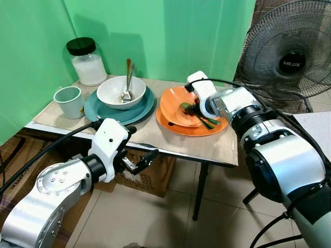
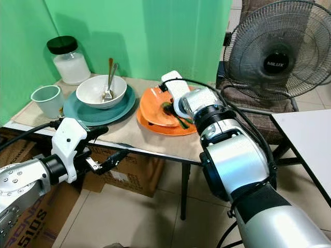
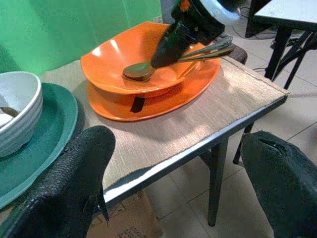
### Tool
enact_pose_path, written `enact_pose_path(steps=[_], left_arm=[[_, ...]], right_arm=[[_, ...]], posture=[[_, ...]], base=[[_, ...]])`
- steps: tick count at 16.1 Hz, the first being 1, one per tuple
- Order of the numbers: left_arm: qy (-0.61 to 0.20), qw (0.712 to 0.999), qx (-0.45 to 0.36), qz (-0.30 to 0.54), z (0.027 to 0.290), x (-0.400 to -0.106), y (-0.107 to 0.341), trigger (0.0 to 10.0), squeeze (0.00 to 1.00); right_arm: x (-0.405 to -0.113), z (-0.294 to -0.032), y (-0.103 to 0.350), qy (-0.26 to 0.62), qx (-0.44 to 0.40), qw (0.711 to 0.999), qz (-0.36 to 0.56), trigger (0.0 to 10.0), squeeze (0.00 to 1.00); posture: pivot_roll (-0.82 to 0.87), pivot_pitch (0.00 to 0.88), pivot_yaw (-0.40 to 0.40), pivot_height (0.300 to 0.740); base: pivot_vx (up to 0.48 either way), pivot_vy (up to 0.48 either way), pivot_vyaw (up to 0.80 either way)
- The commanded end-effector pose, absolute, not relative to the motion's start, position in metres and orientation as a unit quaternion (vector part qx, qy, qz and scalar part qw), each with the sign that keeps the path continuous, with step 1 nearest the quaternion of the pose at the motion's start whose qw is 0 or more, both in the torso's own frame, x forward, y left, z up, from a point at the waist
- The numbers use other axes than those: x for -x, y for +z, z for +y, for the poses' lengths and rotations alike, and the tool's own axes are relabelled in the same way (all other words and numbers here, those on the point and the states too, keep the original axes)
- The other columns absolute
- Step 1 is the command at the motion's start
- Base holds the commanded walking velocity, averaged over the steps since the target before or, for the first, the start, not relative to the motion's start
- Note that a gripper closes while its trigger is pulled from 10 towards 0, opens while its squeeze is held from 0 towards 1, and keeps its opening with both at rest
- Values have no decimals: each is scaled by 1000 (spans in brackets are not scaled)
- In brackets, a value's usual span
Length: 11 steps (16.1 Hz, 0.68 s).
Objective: Setting the table
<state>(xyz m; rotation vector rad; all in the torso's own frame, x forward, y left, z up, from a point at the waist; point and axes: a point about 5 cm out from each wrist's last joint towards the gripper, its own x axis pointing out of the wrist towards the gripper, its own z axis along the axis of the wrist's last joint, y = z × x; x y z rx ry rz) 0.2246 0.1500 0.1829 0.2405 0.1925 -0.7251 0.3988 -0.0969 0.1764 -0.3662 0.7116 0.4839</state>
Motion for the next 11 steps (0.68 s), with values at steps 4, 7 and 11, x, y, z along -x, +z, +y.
enact_pose_path(steps=[4, 7, 11], left_arm=[[-356, 921, -126, 94, 150, -225, 184, 10000, 0], [-356, 921, -124, 94, 150, -225, 184, 10000, 0], [-357, 921, -124, 96, 150, -224, 183, 10000, 0]], right_arm=[[-394, -98, 164, 227, 178, 885, 365, 9882, 0], [-394, -99, 161, 221, 176, 886, 367, 0, 0], [-393, -100, 160, 219, 177, 886, 370, 0, 0]], posture=[[-74, 0, 73, 740], [-74, 1, 75, 740], [-73, 5, 74, 740]], base=[[0, 0, 0], [0, 0, 0], [0, 0, 0]])
